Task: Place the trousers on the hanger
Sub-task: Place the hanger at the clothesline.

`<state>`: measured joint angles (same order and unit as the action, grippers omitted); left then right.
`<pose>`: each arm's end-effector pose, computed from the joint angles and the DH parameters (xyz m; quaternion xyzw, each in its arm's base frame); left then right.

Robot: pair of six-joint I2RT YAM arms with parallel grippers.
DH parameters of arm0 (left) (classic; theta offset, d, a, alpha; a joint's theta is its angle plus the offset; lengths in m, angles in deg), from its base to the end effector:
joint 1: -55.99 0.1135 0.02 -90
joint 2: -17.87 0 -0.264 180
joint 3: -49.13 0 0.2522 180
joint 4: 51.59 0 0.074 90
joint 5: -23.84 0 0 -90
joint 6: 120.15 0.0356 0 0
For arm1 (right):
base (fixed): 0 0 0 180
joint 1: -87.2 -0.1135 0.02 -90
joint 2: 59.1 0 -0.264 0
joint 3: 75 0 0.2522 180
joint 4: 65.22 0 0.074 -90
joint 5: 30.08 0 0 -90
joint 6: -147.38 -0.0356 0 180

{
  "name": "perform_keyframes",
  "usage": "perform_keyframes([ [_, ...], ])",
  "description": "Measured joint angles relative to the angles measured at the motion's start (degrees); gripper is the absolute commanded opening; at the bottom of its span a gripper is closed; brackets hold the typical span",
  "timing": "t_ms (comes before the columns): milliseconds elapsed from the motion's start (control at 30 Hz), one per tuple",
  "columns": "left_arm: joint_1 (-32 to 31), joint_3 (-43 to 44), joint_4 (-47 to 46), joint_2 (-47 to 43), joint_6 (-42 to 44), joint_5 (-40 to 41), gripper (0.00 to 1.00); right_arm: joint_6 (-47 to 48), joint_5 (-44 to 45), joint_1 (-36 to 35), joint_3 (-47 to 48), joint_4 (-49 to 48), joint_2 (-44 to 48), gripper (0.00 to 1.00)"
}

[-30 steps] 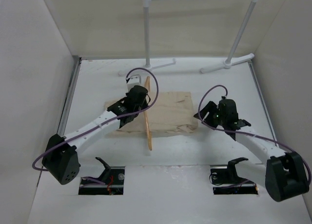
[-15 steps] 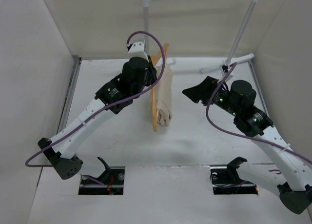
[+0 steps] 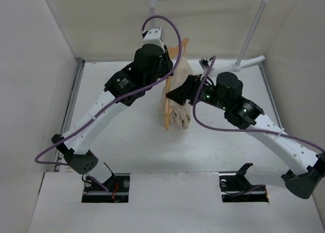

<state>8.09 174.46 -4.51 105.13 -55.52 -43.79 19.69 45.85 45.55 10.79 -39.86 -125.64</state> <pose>0.2189 -0.2221 0.5160 0.0222 0.7563 -0.2618 0.5992 0.1892 0.1799 0.4273 -0.1073 0.7349 0.4936 0.4525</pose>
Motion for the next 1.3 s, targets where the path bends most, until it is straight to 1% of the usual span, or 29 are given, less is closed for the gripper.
perform_keyframes([
  [133, -0.52, 0.00, 1.16, 2.05, 0.00, -0.74, 0.00, 0.00, -0.87, -1.64, 0.00, -0.79, -3.63, 0.76],
  [167, -0.63, 0.00, 1.31, 2.51, 0.02, -0.94, 0.00, -0.02, -0.98, -2.21, 0.00, -0.96, -4.44, 0.74],
  [233, -0.79, 0.00, 1.42, 3.13, 0.02, -1.09, 0.00, -0.07, -1.16, -3.50, -0.15, -1.84, -5.60, 0.67],
  [267, -0.81, 0.00, 1.49, 3.30, 0.02, -1.22, 0.00, -0.09, -1.20, -4.09, -0.33, -2.25, -5.95, 0.62],
  [367, -0.72, 0.00, 1.49, 3.39, 0.07, -1.31, 0.00, -0.87, -0.83, -5.16, -1.42, -3.48, -6.25, 0.36],
  [433, -0.39, -0.02, 1.38, 3.37, 0.15, -1.31, 0.00, -3.50, -0.07, -5.20, -2.56, -4.02, -6.25, 0.24],
  [467, -0.24, -0.07, 1.29, 3.37, 0.20, -1.38, 0.01, -4.72, 0.79, -4.94, -3.21, -4.02, -6.25, 0.20],
  [533, 0.09, -0.26, 0.94, 3.32, 0.17, -1.66, 0.09, -5.81, 1.84, -4.39, -4.68, -5.09, -6.25, 0.17],
  [633, 0.42, -0.92, -0.63, 3.39, 0.15, -1.81, 0.31, -7.91, 1.81, -3.82, -5.03, -6.84, -6.10, 0.13],
  [733, 0.52, -1.92, -5.22, 3.13, -0.02, -1.70, 0.48, -11.41, -0.22, -1.79, -5.03, -7.39, -5.95, 0.12],
  [800, 0.79, -3.69, -8.20, 2.19, -0.13, -1.64, 0.52, -13.53, -1.51, 0.26, -5.03, -7.52, -5.95, 0.12],
  [833, 0.83, -4.48, -9.09, 1.66, -0.15, -1.62, 0.58, -14.38, -1.86, 1.31, -5.03, -7.78, -5.97, 0.12],
  [867, 1.01, -5.55, -10.16, 0.85, -0.13, -1.66, 0.73, -15.17, -2.14, 2.54, -5.01, -8.26, -6.05, 0.11],
  [933, 1.27, -7.65, -12.35, -0.98, -0.13, -1.84, 0.79, -16.11, -2.56, 4.61, -4.31, -8.68, -6.60, 0.11],
  [967, 1.55, -8.81, -13.33, -2.19, -0.17, -2.03, 1.00, -16.41, -2.73, 5.53, -3.61, -8.90, -7.13, 0.11],
  [1100, 3.32, -14.05, -17.31, -8.61, -0.20, -2.43, 1.00, -17.03, -3.41, 8.92, -0.44, -9.68, -9.66, 0.11],
  [1300, 9.29, -22.21, -19.56, -18.73, -1.55, -1.01, 1.00, -17.84, -6.27, 15.47, 6.25, -9.75, -15.02, 0.11],
])
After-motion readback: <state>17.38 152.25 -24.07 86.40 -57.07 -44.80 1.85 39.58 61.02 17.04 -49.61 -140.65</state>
